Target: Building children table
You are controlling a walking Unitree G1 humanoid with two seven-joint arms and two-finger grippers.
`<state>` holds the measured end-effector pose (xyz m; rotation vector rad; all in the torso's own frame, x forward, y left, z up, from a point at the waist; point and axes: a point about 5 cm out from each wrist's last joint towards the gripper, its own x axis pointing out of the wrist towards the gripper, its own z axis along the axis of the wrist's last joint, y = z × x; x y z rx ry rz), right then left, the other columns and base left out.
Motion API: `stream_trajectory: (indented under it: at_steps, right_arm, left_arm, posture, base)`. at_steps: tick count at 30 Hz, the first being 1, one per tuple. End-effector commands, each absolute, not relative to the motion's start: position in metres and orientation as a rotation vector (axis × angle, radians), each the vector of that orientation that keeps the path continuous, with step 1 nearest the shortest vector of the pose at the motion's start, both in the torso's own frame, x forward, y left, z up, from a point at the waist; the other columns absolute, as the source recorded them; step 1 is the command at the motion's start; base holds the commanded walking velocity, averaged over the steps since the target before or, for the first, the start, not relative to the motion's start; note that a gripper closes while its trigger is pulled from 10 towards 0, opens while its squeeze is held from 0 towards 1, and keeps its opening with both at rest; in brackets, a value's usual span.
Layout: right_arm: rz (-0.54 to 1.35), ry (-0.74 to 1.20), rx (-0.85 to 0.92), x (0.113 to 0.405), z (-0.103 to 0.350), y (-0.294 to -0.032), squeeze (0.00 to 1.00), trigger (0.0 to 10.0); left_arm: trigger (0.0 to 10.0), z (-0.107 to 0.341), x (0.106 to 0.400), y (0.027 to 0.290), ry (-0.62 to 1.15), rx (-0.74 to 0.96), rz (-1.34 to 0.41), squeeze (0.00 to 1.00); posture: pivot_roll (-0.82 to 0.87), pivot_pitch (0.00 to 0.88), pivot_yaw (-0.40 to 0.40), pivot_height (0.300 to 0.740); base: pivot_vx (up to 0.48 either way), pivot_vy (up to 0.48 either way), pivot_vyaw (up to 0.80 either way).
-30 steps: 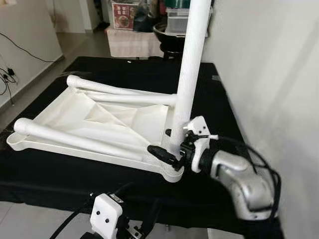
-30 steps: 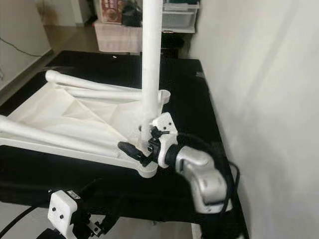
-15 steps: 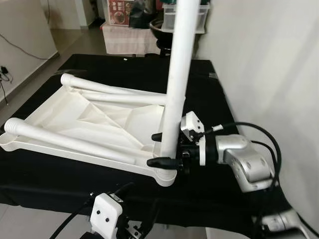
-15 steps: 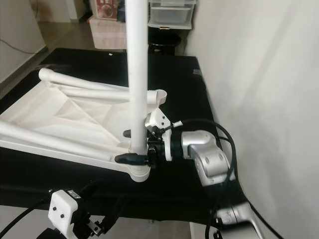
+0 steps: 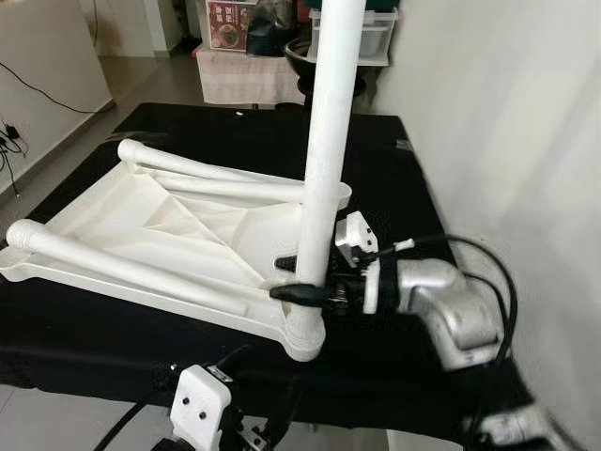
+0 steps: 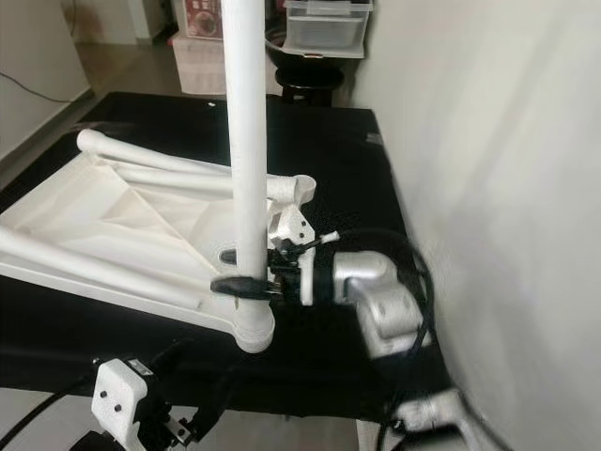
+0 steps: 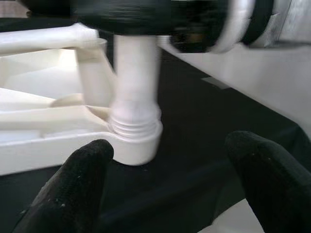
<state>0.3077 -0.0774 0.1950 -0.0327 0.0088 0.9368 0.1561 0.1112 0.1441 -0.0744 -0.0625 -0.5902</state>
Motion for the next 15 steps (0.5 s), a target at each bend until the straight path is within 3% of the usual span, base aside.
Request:
stream_trajectory:
  at_steps: [1, 4, 15]
  right_arm:
    - [0.715, 0.146, -0.034, 0.311, 0.173, -0.089, 0.00, 0.0]
    - [0.553, 0.147, 0.005, 0.297, 0.167, -0.084, 0.00, 0.0]
    - [0.604, 0.143, -0.006, 0.293, 0.164, -0.070, 0.00, 0.0]
  left_arm:
    - [10.0, 0.143, 0.154, 0.112, -0.047, -0.085, -0.587, 0.00]
    - [10.0, 0.143, 0.155, 0.113, -0.047, -0.084, -0.585, 0.00]
    - [10.0, 0.142, 0.155, 0.111, -0.048, -0.088, -0.590, 0.00]
  posture:
    - [0.01, 0.138, -0.057, 0.740]
    - [0.01, 0.136, -0.054, 0.740]
    - [0.00, 0.125, -0.062, 0.740]
  base:
    - [0.000, 0.000, 0.00]
    - [0.000, 0.000, 0.00]
    - [0.000, 0.000, 0.00]
